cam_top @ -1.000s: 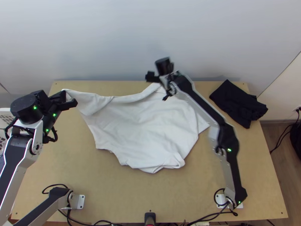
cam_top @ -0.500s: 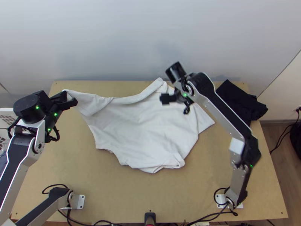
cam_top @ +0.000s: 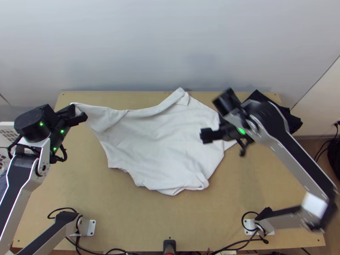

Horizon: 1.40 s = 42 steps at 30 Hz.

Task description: Fold the t-shirt

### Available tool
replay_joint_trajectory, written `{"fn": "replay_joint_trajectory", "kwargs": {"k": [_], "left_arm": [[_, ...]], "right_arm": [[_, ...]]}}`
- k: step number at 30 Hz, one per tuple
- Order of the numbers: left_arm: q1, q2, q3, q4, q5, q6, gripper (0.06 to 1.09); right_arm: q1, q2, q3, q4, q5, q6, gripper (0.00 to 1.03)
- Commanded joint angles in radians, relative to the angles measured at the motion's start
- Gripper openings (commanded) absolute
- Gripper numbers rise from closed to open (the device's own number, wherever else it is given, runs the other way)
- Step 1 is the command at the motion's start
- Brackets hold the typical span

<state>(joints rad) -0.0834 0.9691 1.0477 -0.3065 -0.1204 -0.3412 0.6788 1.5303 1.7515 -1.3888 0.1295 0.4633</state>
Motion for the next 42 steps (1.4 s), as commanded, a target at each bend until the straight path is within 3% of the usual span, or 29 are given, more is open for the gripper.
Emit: {"fn": "replay_joint_trajectory", "kwargs": {"k": [1,7,11,19,25,34,42], "left_arm": [[-0.006,-0.023,-0.003,-0.028,-0.002,0.001,0.09],[-0.004,-0.059,-0.014,-0.062,-0.008,0.005,0.09],[-0.004,-0.070,-0.017,-0.077,-0.018,0.016,0.09],[-0.009,-0.070,-0.015,-0.100,-0.033,0.016,0.09],[-0.013,-0.072,-0.018,-0.115,-0.050,0.021,0.09],[-0.026,-0.090,-0.063,-0.120,-0.078,0.019,0.09],[-0.029,-0.076,-0.063,-0.115,-0.085,0.021,0.09]], "right_arm": [[0.087,-0.177,-0.178,-0.003,0.061,-0.008,0.99],[0.024,-0.222,-0.064,-0.016,0.061,0.001,0.99],[0.050,-0.266,-0.103,0.013,0.059,0.005,0.99],[0.185,-0.366,-0.422,0.143,0.174,-0.038,0.99],[0.266,-0.437,-0.635,0.255,0.167,-0.066,0.99],[0.266,-0.346,-0.808,0.387,-0.185,-0.043,0.98],[0.266,-0.216,-0.845,0.521,-0.228,0.000,0.98]]}}
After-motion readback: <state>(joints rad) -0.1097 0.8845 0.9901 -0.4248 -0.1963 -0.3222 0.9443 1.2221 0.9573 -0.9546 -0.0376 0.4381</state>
